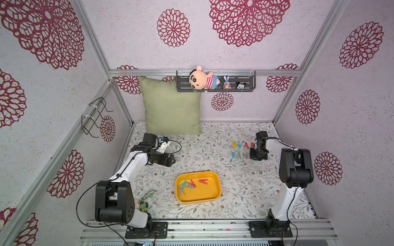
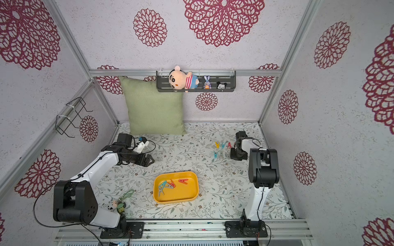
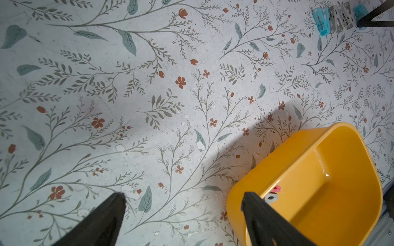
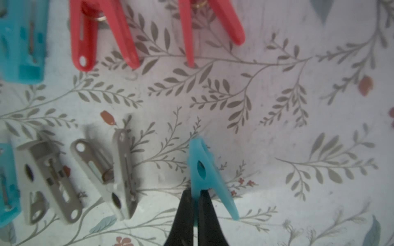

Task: Take the clothespins out of the storage box
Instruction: Place the clothespin at the center of the board.

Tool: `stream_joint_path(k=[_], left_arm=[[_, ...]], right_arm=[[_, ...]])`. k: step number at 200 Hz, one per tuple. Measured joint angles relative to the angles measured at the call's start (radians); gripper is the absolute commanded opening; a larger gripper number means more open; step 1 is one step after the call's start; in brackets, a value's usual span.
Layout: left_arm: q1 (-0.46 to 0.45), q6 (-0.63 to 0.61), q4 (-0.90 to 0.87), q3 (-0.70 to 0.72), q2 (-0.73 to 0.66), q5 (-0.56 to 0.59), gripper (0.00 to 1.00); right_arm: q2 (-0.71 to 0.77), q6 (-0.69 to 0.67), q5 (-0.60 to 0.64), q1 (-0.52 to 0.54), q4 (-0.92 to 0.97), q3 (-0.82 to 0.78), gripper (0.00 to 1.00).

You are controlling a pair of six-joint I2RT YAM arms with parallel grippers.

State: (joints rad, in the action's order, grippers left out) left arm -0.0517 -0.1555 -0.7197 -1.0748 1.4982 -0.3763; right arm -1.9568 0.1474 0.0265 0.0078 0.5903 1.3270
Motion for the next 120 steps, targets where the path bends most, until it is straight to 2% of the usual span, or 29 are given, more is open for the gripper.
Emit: stream_joint_path(k=[48, 120], left_arm=[[0.0, 0.0, 0.0, 0.0, 0.0, 0.0, 0.94], [0.0, 0.0, 0.0, 0.0, 0.0, 0.0, 0.94]], right_arm=[[-0.041, -0.009, -0.004, 0.0, 0.014, 0.056, 0.0], [-0.046, -0.014, -0.004, 0.002, 0.019, 0.063, 0.23]])
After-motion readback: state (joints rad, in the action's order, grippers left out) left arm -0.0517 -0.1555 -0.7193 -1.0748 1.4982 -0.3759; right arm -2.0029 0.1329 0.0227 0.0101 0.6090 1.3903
